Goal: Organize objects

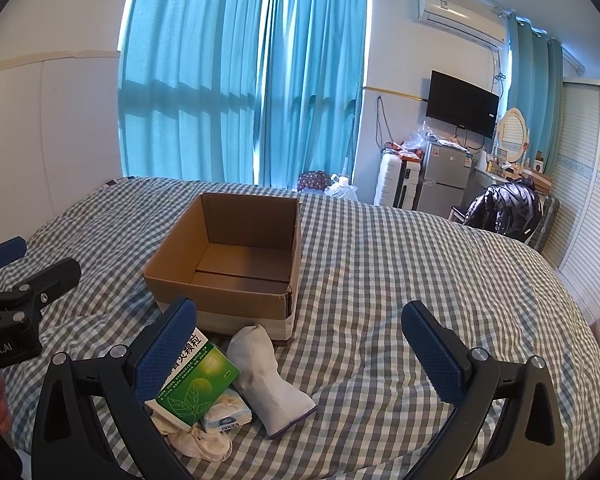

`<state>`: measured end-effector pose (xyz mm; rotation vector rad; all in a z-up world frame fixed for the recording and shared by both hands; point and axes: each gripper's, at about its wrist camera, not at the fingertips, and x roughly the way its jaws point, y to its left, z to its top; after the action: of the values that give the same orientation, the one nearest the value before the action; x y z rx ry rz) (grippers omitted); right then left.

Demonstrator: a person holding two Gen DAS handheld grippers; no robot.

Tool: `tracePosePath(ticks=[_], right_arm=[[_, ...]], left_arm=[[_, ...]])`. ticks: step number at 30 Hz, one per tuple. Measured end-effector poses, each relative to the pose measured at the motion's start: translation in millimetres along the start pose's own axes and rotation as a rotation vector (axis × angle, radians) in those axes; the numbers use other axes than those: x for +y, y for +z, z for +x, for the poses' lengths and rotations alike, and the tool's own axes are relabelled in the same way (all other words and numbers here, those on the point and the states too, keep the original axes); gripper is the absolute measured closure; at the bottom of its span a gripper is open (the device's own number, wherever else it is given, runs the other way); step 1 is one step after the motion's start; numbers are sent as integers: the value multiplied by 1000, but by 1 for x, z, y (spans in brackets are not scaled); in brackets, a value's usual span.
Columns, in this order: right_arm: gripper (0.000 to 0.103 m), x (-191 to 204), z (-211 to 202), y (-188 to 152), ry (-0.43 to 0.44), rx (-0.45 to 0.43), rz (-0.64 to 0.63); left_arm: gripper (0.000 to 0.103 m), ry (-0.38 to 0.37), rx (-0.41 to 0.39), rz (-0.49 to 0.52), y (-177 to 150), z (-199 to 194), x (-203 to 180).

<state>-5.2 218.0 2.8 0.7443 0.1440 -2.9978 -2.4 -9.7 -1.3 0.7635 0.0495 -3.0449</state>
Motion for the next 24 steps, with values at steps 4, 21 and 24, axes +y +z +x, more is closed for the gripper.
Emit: tracePosePath(ticks=[4, 21, 24], right_arm=[[0, 0, 0, -1, 1, 1, 0], [0, 0, 0, -2, 3, -6, -7], [0, 1, -1, -1, 2, -10, -14]], left_arm=[[0, -3, -4, -6, 1, -1, 1], [0, 1, 0, -1, 0, -1, 0], [0, -1, 2, -1, -1, -1, 0]])
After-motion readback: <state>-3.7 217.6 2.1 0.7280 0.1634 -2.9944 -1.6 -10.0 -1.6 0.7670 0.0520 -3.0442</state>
